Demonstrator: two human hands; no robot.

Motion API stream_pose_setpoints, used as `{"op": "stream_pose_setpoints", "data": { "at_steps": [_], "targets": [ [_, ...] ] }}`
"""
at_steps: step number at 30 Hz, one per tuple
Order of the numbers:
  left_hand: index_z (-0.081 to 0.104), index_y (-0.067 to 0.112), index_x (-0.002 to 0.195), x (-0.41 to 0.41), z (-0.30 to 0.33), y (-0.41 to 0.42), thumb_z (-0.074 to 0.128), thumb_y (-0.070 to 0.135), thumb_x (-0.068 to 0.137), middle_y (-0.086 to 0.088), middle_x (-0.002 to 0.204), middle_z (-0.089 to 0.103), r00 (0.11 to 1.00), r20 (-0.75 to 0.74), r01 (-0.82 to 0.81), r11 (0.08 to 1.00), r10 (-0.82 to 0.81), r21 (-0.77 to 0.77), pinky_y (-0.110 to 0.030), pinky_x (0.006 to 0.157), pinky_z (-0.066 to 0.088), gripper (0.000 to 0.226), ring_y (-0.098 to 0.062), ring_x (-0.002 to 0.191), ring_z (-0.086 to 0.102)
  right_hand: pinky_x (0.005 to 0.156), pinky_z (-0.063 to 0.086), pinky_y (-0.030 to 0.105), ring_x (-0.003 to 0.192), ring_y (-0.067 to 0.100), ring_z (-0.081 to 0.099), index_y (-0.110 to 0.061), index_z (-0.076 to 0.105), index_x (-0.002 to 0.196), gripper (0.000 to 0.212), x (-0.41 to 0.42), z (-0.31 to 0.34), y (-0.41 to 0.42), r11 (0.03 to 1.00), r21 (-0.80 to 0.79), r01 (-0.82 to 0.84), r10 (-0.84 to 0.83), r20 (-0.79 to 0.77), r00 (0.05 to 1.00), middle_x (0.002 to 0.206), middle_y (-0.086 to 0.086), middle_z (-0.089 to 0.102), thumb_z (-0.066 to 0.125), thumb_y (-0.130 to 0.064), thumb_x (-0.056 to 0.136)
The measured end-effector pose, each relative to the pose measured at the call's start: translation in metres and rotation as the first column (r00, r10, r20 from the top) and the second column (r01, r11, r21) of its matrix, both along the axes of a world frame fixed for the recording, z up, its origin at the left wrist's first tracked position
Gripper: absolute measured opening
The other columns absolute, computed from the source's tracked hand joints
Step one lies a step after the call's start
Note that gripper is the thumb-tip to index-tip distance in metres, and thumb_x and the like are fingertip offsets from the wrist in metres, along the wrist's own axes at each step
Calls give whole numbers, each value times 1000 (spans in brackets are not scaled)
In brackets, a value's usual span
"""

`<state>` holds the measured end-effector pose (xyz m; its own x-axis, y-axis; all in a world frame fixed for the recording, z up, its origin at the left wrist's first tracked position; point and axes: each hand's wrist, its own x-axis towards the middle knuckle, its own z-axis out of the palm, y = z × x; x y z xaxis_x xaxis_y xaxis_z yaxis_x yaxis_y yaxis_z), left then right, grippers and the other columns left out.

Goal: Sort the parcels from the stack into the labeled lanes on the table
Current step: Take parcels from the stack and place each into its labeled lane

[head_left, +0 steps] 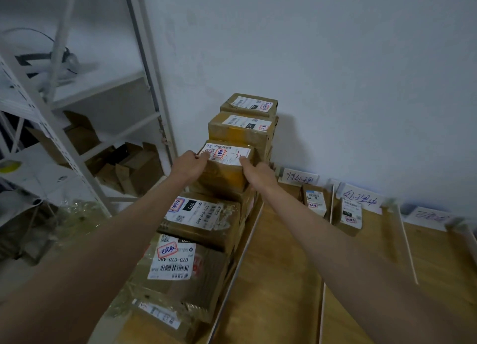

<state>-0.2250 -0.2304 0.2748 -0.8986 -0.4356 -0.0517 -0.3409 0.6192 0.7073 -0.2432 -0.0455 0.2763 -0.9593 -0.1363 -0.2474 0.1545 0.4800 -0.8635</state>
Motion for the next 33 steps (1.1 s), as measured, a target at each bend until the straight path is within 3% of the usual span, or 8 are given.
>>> {"op": "stream_pose_setpoints", "data": {
  "at_steps": [4,9,13,17,21,27,30,33],
  "targets": [
    [51,14,101,-2,1,-1,45,48,100,1,84,53,1000,-7,-1,998,1,64,-36,79,46,35,-16,75,51,102,49,41,112,27,58,-5,54,132,59,-1,0,-3,1000,-17,19,-19,-13,1000,129,11,59,42,-53,100],
    [50,10,115,9,9,-1,49,48,98,-6,104,57,1000,-1,15,992,-15,125,-34,73,46,42,-18,87,55,101,51,42,111,27,62,-8,58,121,46,7,8,-1,999,-25,24,-24,-23,999,126,13,63,42,-47,103],
    [50,11,107,24,22,-1,50,51,97,-7,102,60,999,-8,51,990,-50,135,-35,73,49,41,-19,84,58,99,51,40,106,23,60,-7,56,129,47,20,20,6,998,-27,48,-50,-57,997,127,10,62,42,-44,103],
    [52,15,87,42,39,-1,55,50,94,-6,90,65,994,-47,106,973,-99,203,-46,84,58,36,-26,84,69,102,49,40,123,26,55,-10,50,139,50,35,31,15,996,-56,70,-73,-57,996,139,7,56,41,-44,103],
    [58,13,91,61,54,6,66,44,89,-9,93,72,984,-26,173,937,-174,303,-43,75,62,32,-23,75,74,84,54,30,112,21,60,-14,56,133,48,51,41,27,987,-117,110,-124,-120,985,130,3,63,51,-48,99],
    [58,20,82,84,75,16,71,58,80,1,75,71,964,-6,262,950,-265,173,-25,47,52,40,-16,59,71,90,58,43,109,27,66,-7,60,129,41,72,59,57,976,-144,163,-177,-88,980,121,9,69,57,-35,99],
    [50,36,77,97,82,30,66,62,82,23,73,56,915,-113,387,922,-388,-32,-21,54,37,30,3,67,54,72,60,32,90,19,69,-5,63,124,36,87,70,74,986,-103,132,-142,-95,985,110,8,71,58,-30,99],
    [60,38,85,107,87,45,65,60,82,24,82,58,842,-28,539,842,-539,-15,-18,61,38,23,4,76,55,58,51,22,74,10,65,-6,66,115,29,104,79,91,994,-20,108,-109,-88,990,90,1,71,59,-29,99]
  ]
}}
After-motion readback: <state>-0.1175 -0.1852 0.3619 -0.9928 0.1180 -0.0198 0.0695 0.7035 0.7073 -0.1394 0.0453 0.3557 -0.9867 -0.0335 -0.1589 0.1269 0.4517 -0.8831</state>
